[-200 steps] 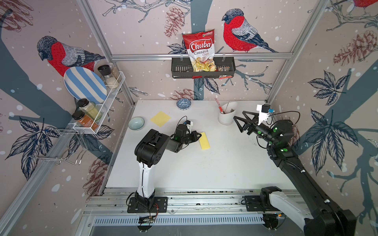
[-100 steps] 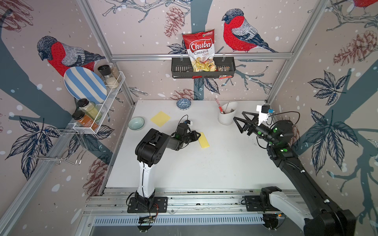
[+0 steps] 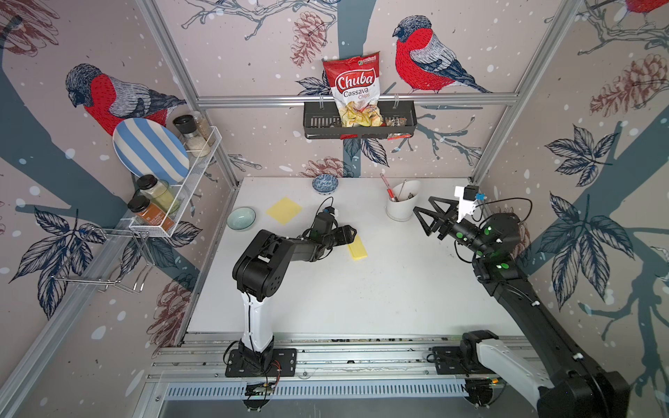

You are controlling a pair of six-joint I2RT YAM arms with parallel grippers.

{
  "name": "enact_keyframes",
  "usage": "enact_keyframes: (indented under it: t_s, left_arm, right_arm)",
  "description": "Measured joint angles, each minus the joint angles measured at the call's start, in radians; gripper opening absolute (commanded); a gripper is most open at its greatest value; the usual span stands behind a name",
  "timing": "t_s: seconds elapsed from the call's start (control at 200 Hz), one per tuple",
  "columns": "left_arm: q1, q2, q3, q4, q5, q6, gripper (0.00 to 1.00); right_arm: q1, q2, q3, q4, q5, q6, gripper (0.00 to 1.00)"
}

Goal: Fold the square paper along the opposite sides
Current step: Place the paper at the center of the board, then move the paper at the center of the board.

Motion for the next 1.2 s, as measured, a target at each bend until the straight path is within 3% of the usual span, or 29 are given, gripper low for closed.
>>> enact_keyframes:
  t_s: [0.315, 0.53, 0.63, 0.81, 1.031, 1.201]
  left_arm:
    - [-0.047, -0.045, 0.091, -0.265, -0.257, 0.074, 0.85]
    - [-0.043, -0.249, 0.070, -0.304, -0.420, 0.109, 0.81]
    - [-0.008, -0.354, 0.064, -0.304, -0.490, 0.135, 0.67]
    - [0.107, -0.446, 0.060, -0.311, -0.537, 0.157, 0.00]
    - [0.226, -0.400, 0.074, -0.328, -0.481, 0.126, 0.00]
    - [0.316, -0.268, 0.128, -0.333, -0.405, 0.068, 0.00]
  right_arm:
    - [0.000, 0.000, -0.005, 0.000, -0.007, 0.000, 0.98]
    - [0.000, -0.002, -0.005, 0.000, -0.011, 0.002, 0.98]
    - [0.000, -0.002, -0.005, 0.001, -0.015, 0.013, 0.98]
    - [0.018, 0.021, 0.000, -0.008, -0.010, 0.018, 0.97]
    - [0.214, 0.118, 0.124, -0.159, 0.135, -0.069, 0.95]
    - [0.350, 0.254, 0.195, -0.261, 0.264, -0.097, 0.86]
